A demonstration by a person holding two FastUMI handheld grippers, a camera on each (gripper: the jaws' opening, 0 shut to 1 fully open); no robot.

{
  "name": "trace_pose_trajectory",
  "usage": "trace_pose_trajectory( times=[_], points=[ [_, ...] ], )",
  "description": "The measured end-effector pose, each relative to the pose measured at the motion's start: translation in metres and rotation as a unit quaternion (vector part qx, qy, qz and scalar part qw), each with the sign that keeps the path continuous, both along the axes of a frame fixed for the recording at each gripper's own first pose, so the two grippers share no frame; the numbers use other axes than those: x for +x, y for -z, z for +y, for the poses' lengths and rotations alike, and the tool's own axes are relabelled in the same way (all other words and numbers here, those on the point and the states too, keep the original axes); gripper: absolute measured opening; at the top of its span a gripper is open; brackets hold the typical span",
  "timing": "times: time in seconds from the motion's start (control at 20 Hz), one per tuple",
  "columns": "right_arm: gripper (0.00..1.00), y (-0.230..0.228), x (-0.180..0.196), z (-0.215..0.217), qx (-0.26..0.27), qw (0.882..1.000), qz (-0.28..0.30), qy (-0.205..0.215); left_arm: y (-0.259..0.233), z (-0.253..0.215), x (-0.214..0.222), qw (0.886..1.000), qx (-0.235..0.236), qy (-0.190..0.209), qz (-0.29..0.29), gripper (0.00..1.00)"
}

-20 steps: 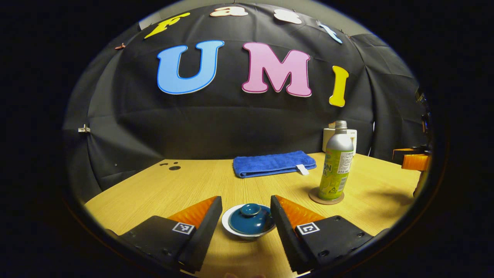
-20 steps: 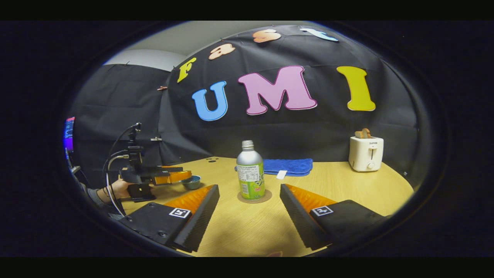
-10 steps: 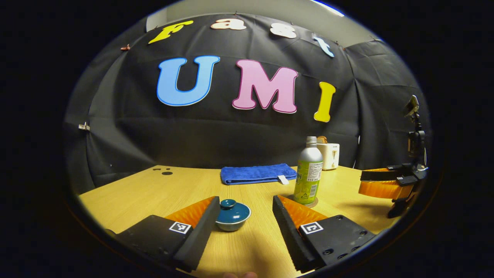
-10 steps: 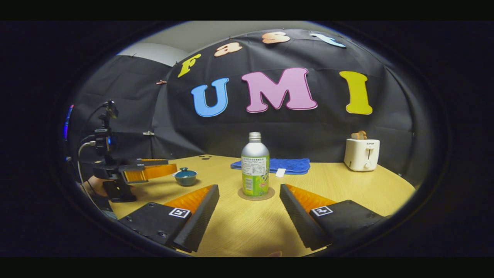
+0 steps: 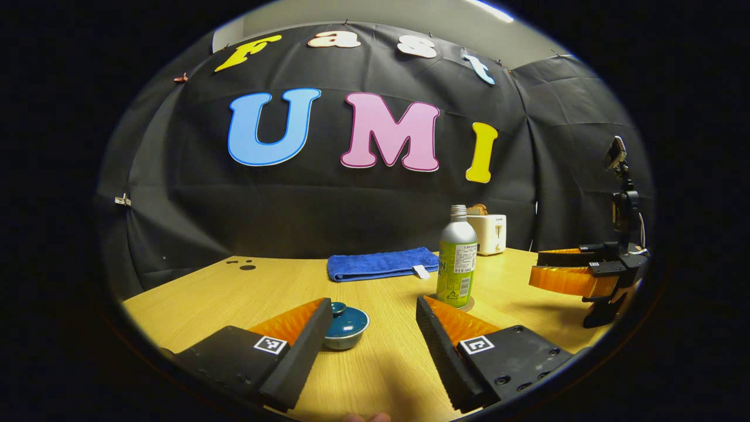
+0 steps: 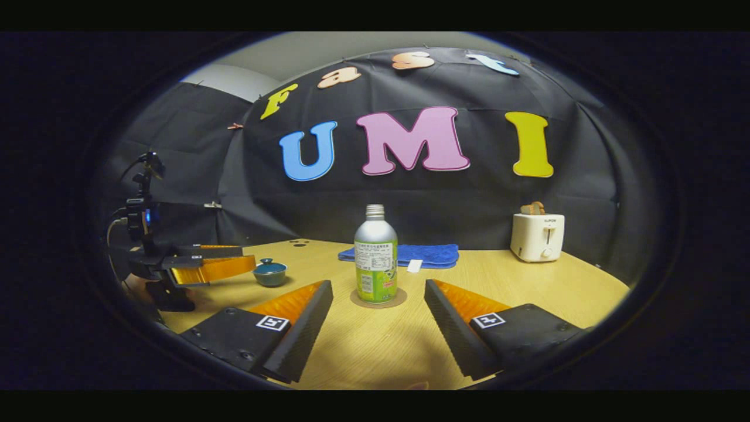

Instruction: Open the teacup lid with one hand, grasp the water bottle and pour water into the teacup with the other hand; after pouring, place the water bottle on the coaster and then close the teacup lid.

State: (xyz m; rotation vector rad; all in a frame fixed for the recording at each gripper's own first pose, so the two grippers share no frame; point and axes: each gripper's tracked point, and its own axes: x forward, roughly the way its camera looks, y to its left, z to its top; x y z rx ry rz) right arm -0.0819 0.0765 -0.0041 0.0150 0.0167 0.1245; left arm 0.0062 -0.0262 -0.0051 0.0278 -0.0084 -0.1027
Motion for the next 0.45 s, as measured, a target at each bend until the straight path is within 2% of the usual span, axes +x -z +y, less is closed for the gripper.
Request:
trace_pose_trajectory(
  times=[0.45],
  points=[
    [0.98, 0.0003, -0.0009, 0.0019, 0.0, 1.0, 0.0, -0.004, 0.0007, -0.0005, -0.0004, 1.0, 0.0, 0.0, 0.0, 0.92]
  ],
)
